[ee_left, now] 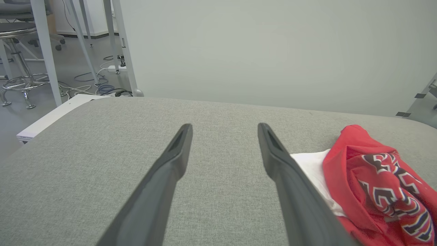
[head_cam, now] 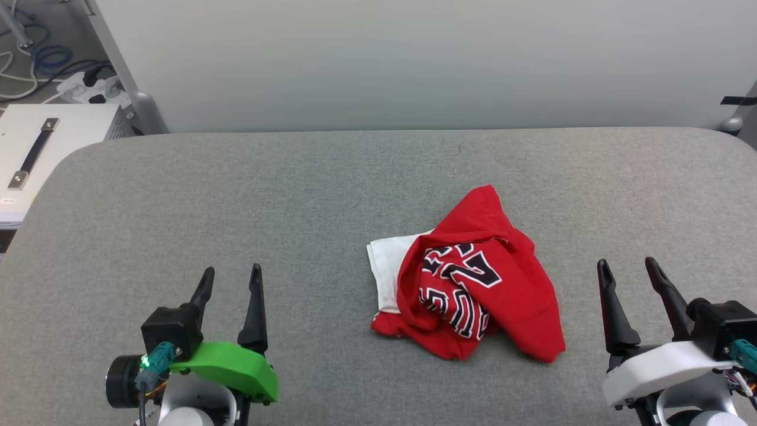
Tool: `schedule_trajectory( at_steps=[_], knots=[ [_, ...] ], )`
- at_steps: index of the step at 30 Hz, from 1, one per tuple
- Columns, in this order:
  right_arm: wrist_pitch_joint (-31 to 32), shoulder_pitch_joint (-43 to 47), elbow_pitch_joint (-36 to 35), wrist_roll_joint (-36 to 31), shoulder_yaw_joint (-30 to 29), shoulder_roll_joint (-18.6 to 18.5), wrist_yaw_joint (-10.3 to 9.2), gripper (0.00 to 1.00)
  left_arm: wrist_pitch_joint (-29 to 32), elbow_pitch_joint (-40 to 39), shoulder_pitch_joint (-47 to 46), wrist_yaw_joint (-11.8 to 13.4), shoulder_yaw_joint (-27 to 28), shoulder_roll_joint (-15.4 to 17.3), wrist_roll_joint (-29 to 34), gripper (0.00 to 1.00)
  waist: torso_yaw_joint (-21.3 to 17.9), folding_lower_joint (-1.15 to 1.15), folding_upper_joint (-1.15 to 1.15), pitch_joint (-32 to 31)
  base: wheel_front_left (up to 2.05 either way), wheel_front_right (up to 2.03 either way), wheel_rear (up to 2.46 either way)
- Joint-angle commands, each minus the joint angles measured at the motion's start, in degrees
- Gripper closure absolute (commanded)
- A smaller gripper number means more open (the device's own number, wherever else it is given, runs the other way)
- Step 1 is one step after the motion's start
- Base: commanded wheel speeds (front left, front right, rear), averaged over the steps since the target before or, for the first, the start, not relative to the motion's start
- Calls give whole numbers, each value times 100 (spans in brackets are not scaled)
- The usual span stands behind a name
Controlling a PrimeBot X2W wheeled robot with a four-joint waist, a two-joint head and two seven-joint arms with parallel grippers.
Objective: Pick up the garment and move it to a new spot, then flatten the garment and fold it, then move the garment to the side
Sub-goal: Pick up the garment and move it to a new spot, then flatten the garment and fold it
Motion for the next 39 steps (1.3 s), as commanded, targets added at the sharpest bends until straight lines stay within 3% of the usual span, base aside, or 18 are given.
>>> schedule_trajectory(
  at_steps=[1,17,27,32,39],
  knots=[
    [36,85,-44,-51,-15,15,-5,0,31,-62,120,29,-15,52,-18,0,-6,0,0,-43,0,0,0],
    [426,130,9,243,-146,-50,-5,0,147,-324,179,111,-93,77,-39,0,50,0,0,44,0,0,0],
    [2016,-560,880,1291,-249,-936,-5,0,6,-483,-149,146,-168,-67,2,0,346,0,0,607,0,0,0],
    [2976,-1166,1366,1837,298,-1536,-5,0,-94,-535,-361,167,-234,-172,51,0,586,0,0,934,0,0,0],
    [3596,-1938,1862,2404,1162,-2037,-5,0,-250,-429,-594,132,-307,-308,46,0,916,0,0,1229,0,0,0]
  ],
)
